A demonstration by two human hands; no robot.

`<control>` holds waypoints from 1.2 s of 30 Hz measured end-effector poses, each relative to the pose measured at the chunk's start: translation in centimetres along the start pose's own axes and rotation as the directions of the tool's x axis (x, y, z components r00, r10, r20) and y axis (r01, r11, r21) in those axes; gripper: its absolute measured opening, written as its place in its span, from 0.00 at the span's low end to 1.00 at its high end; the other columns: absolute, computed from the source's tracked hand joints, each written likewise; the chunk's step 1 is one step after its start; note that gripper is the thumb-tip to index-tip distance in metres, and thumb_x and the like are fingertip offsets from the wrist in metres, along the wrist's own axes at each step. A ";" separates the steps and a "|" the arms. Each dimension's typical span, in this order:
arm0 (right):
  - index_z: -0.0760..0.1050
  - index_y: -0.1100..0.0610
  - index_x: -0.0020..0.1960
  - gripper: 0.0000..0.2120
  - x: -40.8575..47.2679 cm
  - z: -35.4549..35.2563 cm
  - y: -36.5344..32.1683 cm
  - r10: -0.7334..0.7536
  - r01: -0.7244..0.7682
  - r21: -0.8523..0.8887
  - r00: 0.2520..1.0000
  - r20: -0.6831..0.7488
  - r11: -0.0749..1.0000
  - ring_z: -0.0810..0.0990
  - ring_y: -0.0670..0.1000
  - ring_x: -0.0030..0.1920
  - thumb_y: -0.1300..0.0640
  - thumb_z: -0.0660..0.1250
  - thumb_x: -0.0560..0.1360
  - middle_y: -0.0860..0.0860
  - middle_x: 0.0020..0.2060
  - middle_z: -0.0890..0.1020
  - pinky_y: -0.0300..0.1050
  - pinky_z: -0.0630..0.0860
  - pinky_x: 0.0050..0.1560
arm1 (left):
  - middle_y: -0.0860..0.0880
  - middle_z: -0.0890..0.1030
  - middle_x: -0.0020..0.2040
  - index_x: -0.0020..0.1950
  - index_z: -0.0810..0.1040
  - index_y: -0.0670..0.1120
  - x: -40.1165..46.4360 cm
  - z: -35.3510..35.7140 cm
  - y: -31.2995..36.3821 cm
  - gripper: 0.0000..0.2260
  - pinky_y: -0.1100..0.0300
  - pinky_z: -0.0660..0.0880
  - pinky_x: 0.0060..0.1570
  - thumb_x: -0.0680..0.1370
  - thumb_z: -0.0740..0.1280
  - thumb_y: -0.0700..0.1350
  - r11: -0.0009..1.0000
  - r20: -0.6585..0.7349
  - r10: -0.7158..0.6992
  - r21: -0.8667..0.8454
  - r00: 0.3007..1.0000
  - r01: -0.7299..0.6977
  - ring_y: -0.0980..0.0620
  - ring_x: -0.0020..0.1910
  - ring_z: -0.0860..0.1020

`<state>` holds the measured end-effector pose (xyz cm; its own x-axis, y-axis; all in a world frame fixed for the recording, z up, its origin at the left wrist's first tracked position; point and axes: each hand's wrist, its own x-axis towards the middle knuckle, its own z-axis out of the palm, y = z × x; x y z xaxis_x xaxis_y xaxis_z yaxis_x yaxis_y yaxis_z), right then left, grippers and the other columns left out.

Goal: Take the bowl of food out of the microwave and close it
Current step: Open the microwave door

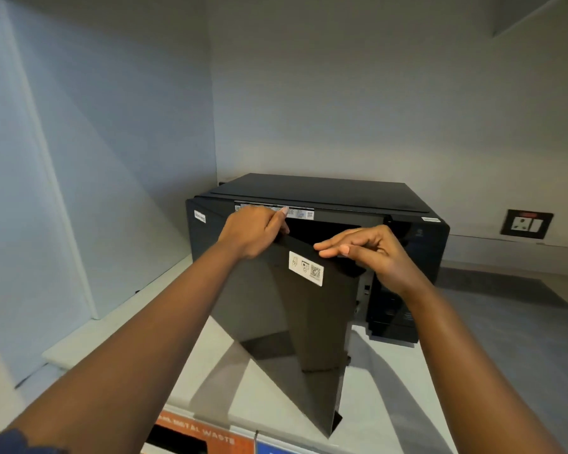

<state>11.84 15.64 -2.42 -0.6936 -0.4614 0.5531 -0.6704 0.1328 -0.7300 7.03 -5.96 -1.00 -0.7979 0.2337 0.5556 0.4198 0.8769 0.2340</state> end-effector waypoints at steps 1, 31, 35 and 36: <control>0.79 0.63 0.49 0.11 0.2 0.6 -0.2 -0.012 0.011 0.021 0.999 0.034 1.000 0.81 0.48 0.54 0.63 0.61 0.71 0.54 0.49 0.83 0.37 0.76 0.55 | 0.46 0.84 0.53 0.49 0.83 0.49 0.0 -0.7 -0.3 0.22 0.53 0.72 0.52 0.80 0.50 0.53 0.998 0.066 -0.036 0.053 0.997 0.033 0.45 0.56 0.78; 0.78 0.63 0.56 0.18 5.8 22.4 -5.5 -0.405 0.410 0.051 0.864 0.299 0.911 0.75 0.57 0.59 0.72 0.62 0.68 0.60 0.53 0.80 0.54 0.72 0.62 | 0.46 0.68 0.73 0.73 0.62 0.43 -3.1 -12.5 -8.5 0.31 0.56 0.65 0.68 0.73 0.69 0.50 0.826 0.537 -0.452 0.554 0.712 0.107 0.47 0.70 0.67; 0.76 0.62 0.59 0.19 5.9 23.6 -4.9 -0.417 0.426 0.045 0.851 0.319 0.904 0.73 0.53 0.62 0.71 0.62 0.69 0.58 0.58 0.79 0.49 0.70 0.64 | 0.45 0.70 0.71 0.72 0.63 0.43 -3.2 -12.4 -8.8 0.30 0.57 0.66 0.66 0.74 0.68 0.49 0.817 0.512 -0.467 0.562 0.720 0.130 0.46 0.68 0.69; 0.77 0.64 0.56 0.17 5.8 23.7 -4.6 -0.411 0.418 0.052 0.854 0.319 0.907 0.74 0.53 0.58 0.71 0.62 0.69 0.58 0.54 0.80 0.48 0.71 0.60 | 0.45 0.71 0.70 0.72 0.65 0.42 -3.1 -12.4 -8.7 0.29 0.57 0.67 0.65 0.74 0.68 0.50 0.812 0.496 -0.472 0.567 0.729 0.139 0.45 0.67 0.69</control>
<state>17.14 -8.41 -5.32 -0.2324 -0.7287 0.6442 -0.8842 -0.1177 -0.4521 11.22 -19.52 5.08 -0.9943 -0.0348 -0.1009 -0.0155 0.9826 -0.1853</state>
